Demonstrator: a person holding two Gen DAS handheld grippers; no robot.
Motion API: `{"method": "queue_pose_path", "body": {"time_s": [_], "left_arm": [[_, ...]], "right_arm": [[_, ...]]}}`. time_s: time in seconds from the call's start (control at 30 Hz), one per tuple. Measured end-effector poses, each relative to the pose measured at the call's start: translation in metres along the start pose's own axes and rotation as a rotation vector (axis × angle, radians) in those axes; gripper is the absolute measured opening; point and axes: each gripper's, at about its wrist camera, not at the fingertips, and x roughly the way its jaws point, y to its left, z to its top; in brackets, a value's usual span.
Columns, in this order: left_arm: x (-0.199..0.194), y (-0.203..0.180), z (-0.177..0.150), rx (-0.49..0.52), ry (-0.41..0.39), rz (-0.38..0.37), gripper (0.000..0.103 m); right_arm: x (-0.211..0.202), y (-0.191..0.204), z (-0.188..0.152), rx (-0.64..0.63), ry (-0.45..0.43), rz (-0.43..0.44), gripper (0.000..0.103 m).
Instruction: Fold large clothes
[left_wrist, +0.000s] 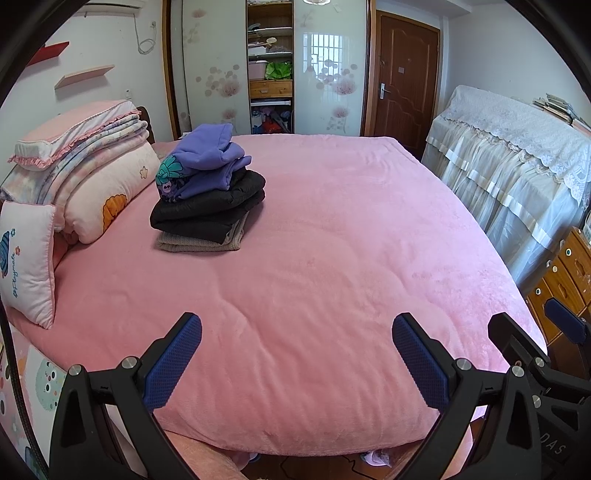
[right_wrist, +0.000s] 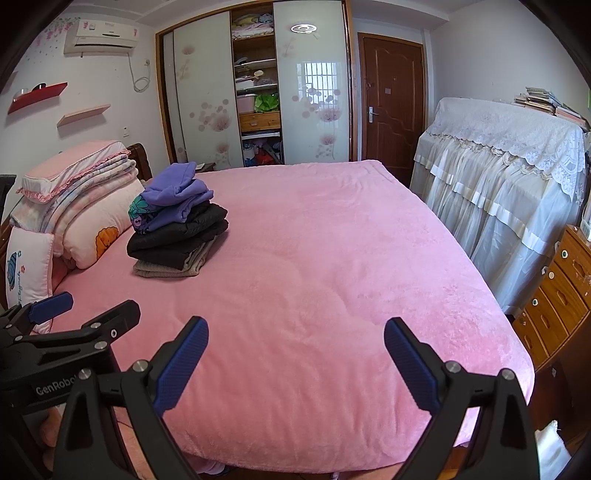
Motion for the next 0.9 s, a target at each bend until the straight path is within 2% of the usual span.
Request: {"method": "queue_pose_path", "body": {"time_s": [0.9], "left_arm": [[-0.0004,0.0003,-0.006,-0.009,0.015,-0.006,0.102]], "right_arm": [[0.0002,0.0029,-0.0017,0.002,-0.003,-0.001,0.097]]}}
